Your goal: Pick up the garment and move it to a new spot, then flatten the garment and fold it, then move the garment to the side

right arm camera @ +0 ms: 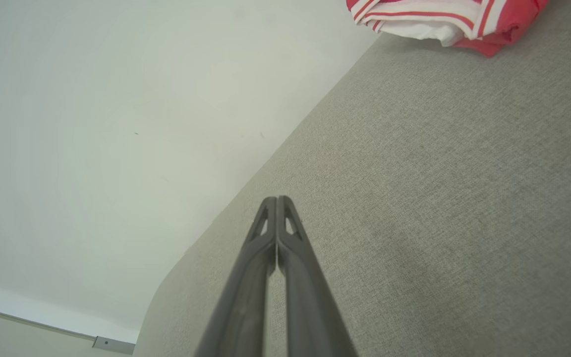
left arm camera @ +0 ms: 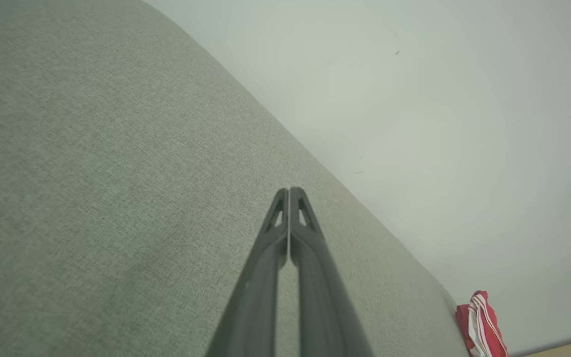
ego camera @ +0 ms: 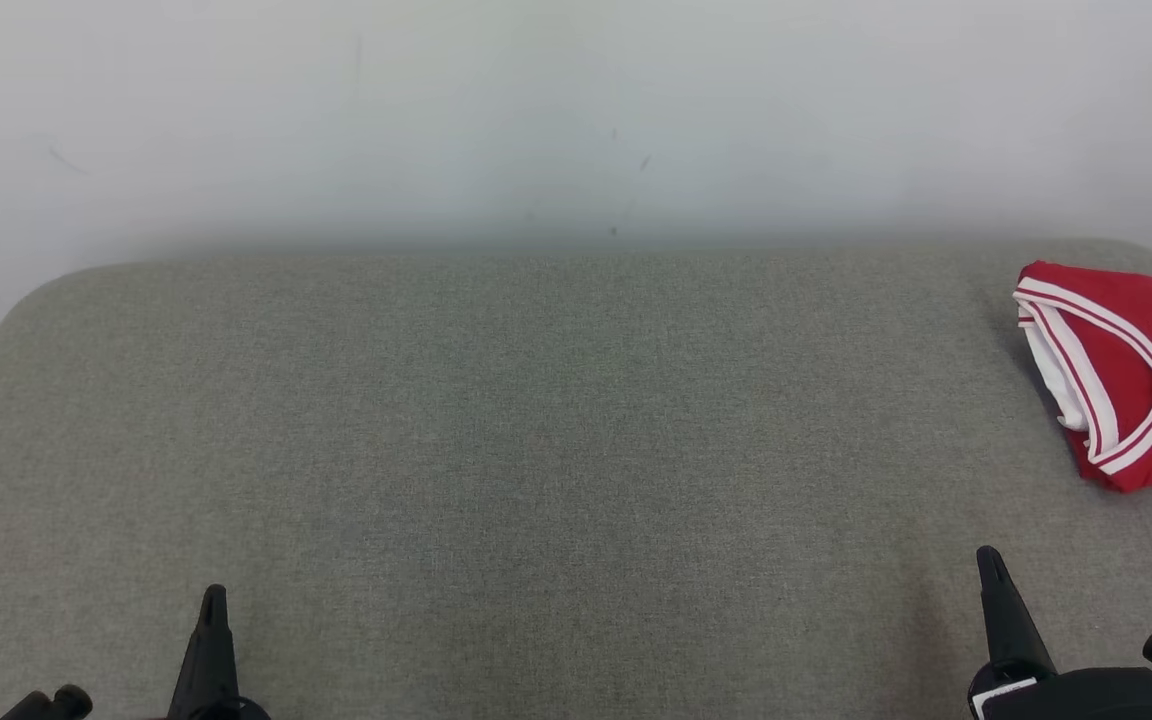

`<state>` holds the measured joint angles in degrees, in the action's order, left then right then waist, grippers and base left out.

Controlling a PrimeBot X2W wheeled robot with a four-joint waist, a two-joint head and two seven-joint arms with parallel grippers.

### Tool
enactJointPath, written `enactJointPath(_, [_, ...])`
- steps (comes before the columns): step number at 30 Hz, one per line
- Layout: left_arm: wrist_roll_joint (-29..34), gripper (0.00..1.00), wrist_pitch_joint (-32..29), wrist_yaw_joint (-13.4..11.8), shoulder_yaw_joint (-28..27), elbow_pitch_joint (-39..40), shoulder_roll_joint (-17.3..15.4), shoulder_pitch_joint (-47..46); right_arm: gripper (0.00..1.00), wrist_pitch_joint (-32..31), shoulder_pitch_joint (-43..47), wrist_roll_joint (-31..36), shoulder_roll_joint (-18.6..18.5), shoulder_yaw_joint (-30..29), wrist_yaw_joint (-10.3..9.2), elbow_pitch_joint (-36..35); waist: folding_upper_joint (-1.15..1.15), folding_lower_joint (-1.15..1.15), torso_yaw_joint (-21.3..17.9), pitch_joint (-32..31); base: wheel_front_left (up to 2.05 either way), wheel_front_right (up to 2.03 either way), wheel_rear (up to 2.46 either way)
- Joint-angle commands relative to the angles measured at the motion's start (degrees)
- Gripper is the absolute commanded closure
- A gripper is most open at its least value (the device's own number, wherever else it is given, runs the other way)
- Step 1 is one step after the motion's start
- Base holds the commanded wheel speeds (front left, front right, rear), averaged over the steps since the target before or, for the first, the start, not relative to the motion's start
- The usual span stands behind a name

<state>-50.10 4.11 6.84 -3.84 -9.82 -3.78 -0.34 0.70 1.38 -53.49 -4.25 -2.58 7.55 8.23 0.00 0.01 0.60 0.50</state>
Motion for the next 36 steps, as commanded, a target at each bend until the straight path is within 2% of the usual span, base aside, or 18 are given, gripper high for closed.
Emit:
enactJointPath(1, [-1.68, 1.00, -0.28, 0.25, -0.32, 0.34, 0.01, -1.38, 1.00, -0.19, -1.19, -1.53, -0.19, -0.27, -0.04, -0.39, 0.00, 0.00, -0.01, 0.00, 0.00, 0.00, 0.00])
enactJointPath(17, [-13.05, 1.00, -3.22, 0.36, -1.03, -0.94, 0.26, -2.80, 1.00, -1.91, -3.07, -12.21, 0.02, -0.99, -0.05, 1.30, 0.00, 0.00, -0.13, -0.07, 0.00, 0.00, 0.00])
enactJointPath(36, [-23.27, 1.00, -5.80, 0.53, -1.65, -2.08, 0.48, -4.04, 1.00, -3.53, -4.67, -21.78, 0.26, -1.71, -0.07, 2.87, 0.00, 0.00, -0.27, -0.15, 0.00, 0.00, 0.00])
